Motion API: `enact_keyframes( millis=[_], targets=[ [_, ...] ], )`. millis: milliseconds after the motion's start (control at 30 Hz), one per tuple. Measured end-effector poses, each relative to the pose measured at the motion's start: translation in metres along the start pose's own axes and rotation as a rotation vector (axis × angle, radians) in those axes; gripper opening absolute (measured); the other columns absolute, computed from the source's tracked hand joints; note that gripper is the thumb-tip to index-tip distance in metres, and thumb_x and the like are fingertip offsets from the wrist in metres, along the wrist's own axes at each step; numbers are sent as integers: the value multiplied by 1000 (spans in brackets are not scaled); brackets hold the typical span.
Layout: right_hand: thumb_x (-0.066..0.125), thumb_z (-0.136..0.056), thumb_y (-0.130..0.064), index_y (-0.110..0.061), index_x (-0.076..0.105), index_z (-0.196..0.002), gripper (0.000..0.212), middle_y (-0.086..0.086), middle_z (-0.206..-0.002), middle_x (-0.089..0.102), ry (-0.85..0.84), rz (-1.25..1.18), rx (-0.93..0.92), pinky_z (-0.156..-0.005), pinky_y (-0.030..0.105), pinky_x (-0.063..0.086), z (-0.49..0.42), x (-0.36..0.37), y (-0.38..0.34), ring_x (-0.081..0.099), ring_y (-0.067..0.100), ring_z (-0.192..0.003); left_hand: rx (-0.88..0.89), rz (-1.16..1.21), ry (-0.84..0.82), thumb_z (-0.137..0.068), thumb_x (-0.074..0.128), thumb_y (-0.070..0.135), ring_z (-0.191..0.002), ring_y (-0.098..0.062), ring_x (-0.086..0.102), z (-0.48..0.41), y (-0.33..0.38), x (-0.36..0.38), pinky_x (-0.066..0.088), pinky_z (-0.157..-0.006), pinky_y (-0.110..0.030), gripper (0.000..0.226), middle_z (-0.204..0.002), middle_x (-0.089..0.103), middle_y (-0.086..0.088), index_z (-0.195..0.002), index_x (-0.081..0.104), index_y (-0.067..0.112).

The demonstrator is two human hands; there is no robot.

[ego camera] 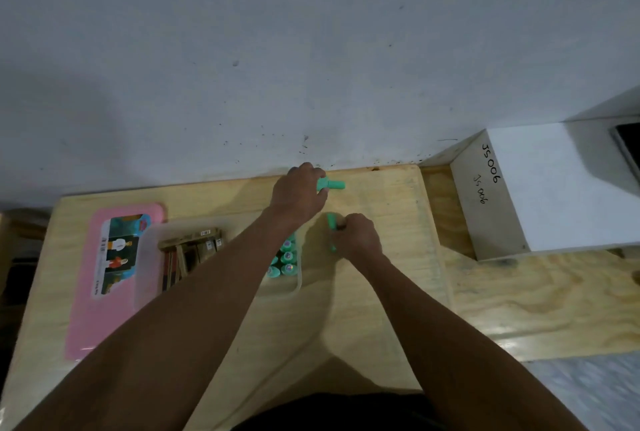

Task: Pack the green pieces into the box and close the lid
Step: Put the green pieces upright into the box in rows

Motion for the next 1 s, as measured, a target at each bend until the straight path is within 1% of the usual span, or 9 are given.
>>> enact_keyframes(
  millis=[100, 267, 400, 567, 667, 733, 833, 900, 1000],
  targets=[
    [73, -79, -37, -10, 67, -100, 34, 4, -92, 69, 0, -89, -37, -75, 39, 59, -2, -14, 14, 67, 21, -83, 3, -137, -93, -91, 54, 32, -116, -27, 53, -20, 3, 22, 47, -92, -41, 42, -126, 56, -5, -129, 56, 16],
    [75, -82, -26, -16, 65, -97, 20, -7, -86, 66, -36, -340, -128, -70, 22, 57, -2, -42, 28, 66, 9, -82, 60, -409, -148, -93, 49, 29, -115, -27, 54, -39, 10, 44, 43, -91, -39, 33, -121, 58, -6, -123, 58, 17],
    [73, -84, -21, -13, 65, -95, 16, -4, -88, 66, -20, -458, -94, -66, 15, 52, -9, -57, 42, 64, 9, -82, 104, -411, -113, -91, 51, 26, -113, -28, 53, -46, 8, 54, 43, -89, -40, 28, -118, 57, -6, -114, 63, 15],
    [69, -86, -19, -14, 66, -91, 8, 0, -89, 67, 20, -575, -48, -71, 20, 54, -15, -63, 50, 64, 10, -83, 165, -417, -57, -92, 48, 29, -110, -30, 55, -50, 12, 56, 43, -87, -41, 32, -118, 58, -7, -115, 63, 12],
    [66, -90, -21, -15, 69, -96, 10, -2, -92, 67, 24, -570, -70, -72, 20, 53, -12, -65, 49, 64, 8, -86, 95, -224, -26, -90, 49, 30, -95, -29, 61, -44, 6, 48, 45, -76, -36, 28, -101, 64, -6, -105, 65, 12],
    [65, -91, -24, -16, 70, -99, 12, -3, -96, 67, 16, -544, -96, -72, 19, 52, -9, -66, 46, 63, 6, -89, -9, 63, -6, -87, 54, 30, -75, -26, 60, -38, -2, 38, 42, -62, -32, 19, -82, 62, -6, -86, 62, 13],
    [65, -92, -26, -16, 70, -102, 15, 0, -102, 68, 2, -540, -118, -78, 26, 55, 0, -66, 42, 64, 11, -95, -134, 458, 40, -84, 63, 25, -58, -17, 48, -25, -8, 17, 38, -54, -27, 21, -65, 57, -5, -71, 59, 9],
    [66, -91, -26, -16, 70, -102, 15, 0, -103, 68, 0, -555, -132, -80, 28, 55, 7, -66, 37, 65, 13, -97, -195, 608, 48, -84, 65, 23, -58, -13, 51, -12, -10, 3, 41, -54, -21, 21, -65, 62, -7, -73, 65, 5],
    [67, -90, -26, -14, 69, -108, 22, 0, -105, 69, -8, -563, -174, -80, 27, 56, 22, -64, 24, 67, 15, -98, -246, 806, 25, -85, 66, 23, -75, -16, 65, 14, -17, -13, 55, -72, -33, 14, -87, 74, -12, -80, 72, 11]
  ],
)
Point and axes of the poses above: each hand's wrist, its own z-axis away from the middle knuckle, its own x-axis out of the palm, y = z × x, the point moved 8 cm from there along -z, towards the middle knuckle
